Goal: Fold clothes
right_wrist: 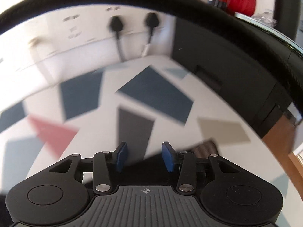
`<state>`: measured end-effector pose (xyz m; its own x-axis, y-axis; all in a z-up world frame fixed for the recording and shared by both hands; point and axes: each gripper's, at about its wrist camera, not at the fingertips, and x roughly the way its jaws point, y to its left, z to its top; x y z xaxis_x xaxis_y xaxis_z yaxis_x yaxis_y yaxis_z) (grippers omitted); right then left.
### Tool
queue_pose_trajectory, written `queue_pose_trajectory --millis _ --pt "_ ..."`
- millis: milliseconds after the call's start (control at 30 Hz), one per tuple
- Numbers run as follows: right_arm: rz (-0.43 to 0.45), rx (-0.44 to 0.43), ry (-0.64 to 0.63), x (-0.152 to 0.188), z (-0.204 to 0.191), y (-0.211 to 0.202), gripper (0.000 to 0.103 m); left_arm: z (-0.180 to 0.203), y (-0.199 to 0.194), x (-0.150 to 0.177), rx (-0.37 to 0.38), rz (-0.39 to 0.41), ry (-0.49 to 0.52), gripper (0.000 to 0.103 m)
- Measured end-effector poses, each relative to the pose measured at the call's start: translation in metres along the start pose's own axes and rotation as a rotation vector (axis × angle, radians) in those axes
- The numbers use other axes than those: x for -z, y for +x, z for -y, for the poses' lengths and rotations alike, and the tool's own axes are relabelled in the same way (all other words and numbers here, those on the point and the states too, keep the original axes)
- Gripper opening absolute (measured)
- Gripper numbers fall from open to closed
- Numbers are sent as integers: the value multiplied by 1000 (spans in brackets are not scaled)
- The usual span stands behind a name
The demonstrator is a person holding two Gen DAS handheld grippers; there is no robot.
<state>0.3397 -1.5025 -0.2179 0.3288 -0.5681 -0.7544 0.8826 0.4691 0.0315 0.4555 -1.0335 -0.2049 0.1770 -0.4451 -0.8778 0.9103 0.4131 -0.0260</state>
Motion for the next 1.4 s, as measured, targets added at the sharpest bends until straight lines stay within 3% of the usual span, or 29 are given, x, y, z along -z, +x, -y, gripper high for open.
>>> queue_pose_trajectory --millis 133,233,267,300,367,500,567,600,667,700,1000,1067,1133,1200,1300,1400 --pt "-24 3 102 -17 18 14 37 3 1 2 1 8 -1 86" --pt "-3 -114 94 -7 24 -14 38 2 1 3 3 16 -14 86" --pt "9 -156 72 -3 25 -25 45 2 1 3 4 18 -21 86" --pt "-16 -186 41 3 23 -32 53 2 1 3 4 20 -27 86" --pt "-92 -246 4 14 17 -42 54 3 1 2 3 22 -34 86" --pt "-191 -324 113 25 6 -44 51 6 1 2 -5 20 -25 88" --pt "-237 -337 149 25 -3 -38 48 8 1 2 -12 19 -17 88" --pt "-263 -333 159 24 -8 -34 40 8 1 3 -14 19 -15 88" --pt "-289 -310 169 23 -22 -32 23 9 1 4 -15 24 -18 88" --pt "-287 -290 169 24 -29 -35 3 9 1 4 -15 27 -20 88" --pt "-138 -230 249 11 -29 -12 1 13 1 8 -22 44 -24 91" --pt "-106 -230 217 10 -35 -20 9 11 0 8 -16 44 -29 91" --pt "-73 -229 185 10 -42 -28 39 5 -3 8 -17 44 -55 90" --pt "-41 -228 153 9 -49 -35 47 -6 -8 11 -32 50 -113 90" --pt "-16 -280 -61 36 -80 -68 59 -31 -23 17 -78 93 -207 90" --pt "-19 -301 -223 68 -113 -79 61 -60 -37 22 -164 139 -295 90"
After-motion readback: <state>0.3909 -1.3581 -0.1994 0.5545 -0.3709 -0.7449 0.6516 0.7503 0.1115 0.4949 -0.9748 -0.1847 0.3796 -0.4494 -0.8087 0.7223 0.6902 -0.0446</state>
